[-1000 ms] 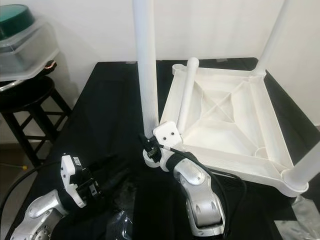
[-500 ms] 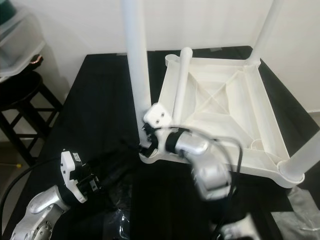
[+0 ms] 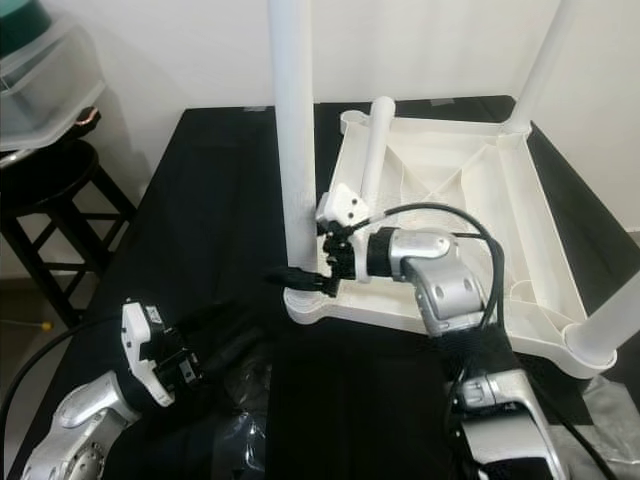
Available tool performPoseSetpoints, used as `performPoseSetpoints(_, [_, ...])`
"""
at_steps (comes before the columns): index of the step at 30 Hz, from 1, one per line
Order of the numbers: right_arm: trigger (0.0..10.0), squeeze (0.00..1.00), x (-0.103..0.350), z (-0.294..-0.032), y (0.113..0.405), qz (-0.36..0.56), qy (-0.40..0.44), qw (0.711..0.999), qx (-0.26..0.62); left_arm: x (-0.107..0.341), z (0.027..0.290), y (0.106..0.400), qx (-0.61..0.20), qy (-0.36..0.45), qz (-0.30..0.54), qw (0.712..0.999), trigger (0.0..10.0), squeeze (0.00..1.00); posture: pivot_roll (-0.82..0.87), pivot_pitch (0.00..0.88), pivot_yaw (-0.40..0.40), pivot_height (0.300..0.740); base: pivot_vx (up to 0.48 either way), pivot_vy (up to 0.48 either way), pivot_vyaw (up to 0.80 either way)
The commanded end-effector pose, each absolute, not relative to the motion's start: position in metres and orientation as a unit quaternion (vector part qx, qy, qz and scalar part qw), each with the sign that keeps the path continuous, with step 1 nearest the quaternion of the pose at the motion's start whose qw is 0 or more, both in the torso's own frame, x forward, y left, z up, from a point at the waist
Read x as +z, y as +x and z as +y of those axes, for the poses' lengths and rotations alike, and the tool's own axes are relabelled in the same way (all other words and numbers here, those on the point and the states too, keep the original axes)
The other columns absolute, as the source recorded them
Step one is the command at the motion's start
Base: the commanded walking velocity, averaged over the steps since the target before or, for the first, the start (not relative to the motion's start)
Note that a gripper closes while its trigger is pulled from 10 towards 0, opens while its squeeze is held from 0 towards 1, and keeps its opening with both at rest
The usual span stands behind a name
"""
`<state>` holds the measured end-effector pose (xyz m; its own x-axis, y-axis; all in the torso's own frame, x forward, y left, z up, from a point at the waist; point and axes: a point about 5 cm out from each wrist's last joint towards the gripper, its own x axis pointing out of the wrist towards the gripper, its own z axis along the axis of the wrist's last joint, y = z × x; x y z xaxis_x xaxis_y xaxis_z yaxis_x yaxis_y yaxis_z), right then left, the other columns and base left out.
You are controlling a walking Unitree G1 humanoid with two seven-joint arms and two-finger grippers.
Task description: Building children table
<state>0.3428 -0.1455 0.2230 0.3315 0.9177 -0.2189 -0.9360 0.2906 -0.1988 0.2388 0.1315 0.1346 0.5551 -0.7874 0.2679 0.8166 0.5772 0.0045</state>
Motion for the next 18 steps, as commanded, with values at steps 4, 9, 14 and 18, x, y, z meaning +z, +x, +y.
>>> performPoseSetpoints(4, [0.0,0.0,0.216,-0.149,0.346,0.039,-0.128,0.79,0.598,0.132,0.135,0.237,-0.453,-0.051,-0.112,0.883,10.0,0.0,0.06,0.143,0.051,0.74,0.0,0.0,0.0])
performPoseSetpoints(9, [0.0,0.0,0.191,-0.164,0.346,0.068,-0.1,0.813,0.57,0.132,0.138,0.237,-0.45,-0.049,-0.111,0.885,10.0,0.0,0.05,0.152,0.072,0.74,0.0,0.0,0.0])
performPoseSetpoints(14, [0.0,0.0,0.182,-0.18,0.342,0.07,-0.093,0.85,0.513,0.134,0.139,0.236,-0.449,-0.051,-0.112,0.885,10.0,0.0,0.04,0.165,0.072,0.74,0.0,0.0,0.0])
performPoseSetpoints(18, [0.0,0.0,0.175,-0.184,0.334,0.077,-0.089,0.872,0.475,0.134,0.139,0.235,-0.451,-0.053,-0.112,0.884,10.0,0.0,0.02,0.178,0.071,0.74,0.0,0.0,0.0])
